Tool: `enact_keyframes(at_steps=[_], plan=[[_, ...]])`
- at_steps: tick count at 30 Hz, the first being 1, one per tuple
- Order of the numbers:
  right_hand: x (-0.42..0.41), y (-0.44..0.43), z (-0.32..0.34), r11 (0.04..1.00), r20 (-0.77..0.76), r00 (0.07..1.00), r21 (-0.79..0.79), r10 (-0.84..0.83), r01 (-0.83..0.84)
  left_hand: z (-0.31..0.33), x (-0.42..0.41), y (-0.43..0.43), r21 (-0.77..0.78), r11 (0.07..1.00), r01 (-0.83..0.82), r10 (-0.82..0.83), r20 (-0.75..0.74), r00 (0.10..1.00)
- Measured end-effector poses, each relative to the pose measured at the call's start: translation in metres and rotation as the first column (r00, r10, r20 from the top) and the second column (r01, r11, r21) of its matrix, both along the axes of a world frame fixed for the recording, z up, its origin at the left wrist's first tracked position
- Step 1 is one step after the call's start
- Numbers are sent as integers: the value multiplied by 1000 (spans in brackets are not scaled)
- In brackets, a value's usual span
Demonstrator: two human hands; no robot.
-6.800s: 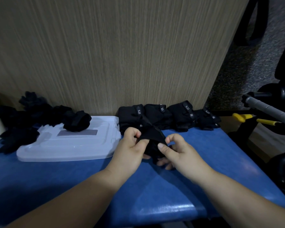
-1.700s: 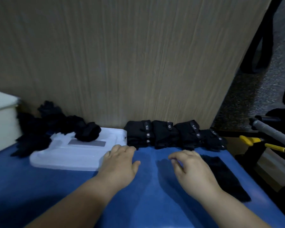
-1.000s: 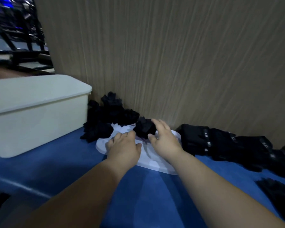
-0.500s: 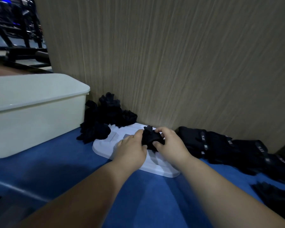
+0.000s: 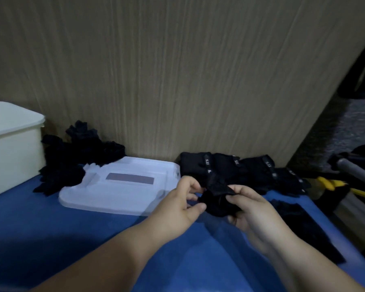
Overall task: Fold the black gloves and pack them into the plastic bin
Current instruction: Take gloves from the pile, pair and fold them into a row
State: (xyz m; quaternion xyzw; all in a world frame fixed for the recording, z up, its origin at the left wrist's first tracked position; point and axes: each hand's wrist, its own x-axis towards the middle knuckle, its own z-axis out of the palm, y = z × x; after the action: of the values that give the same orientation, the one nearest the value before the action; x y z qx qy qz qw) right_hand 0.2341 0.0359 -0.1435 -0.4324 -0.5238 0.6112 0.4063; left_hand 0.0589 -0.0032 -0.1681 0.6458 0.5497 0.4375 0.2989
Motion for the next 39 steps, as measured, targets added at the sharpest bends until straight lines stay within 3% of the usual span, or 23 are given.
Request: enact_keyframes(at_steps=[8,12,16,22,24,27,32,39], plan=[[50,-1,-3,959,-226,962,-267,-155,92,1,41,3,-16,980,199,-199,-36,979],[63,3,-4,946,-247,954,-313,-171,88,2,58,7,52,992,112,-107,-91,990],[71,7,-6,937,-289,944,-345,-157,51,0,68,12,113,991,72,-67,-45,997],[84,9,2,968,-348,937,-244,-26,-64,-1,75,18,131,991,2,-7,43,999],[87,10,2,988,-306,952,-140,26,-72,0,75,18,115,993,-4,-4,65,998],[88,8,-3,994,-62,997,99,56,-50,-2,73,21,118,993,14,-23,80,997],[83,3,-9,939,293,953,344,-81,-26,1,73,19,70,995,69,-78,137,987],[76,4,-15,909,353,924,417,-147,-15,5,72,13,-25,977,213,-198,281,939]])
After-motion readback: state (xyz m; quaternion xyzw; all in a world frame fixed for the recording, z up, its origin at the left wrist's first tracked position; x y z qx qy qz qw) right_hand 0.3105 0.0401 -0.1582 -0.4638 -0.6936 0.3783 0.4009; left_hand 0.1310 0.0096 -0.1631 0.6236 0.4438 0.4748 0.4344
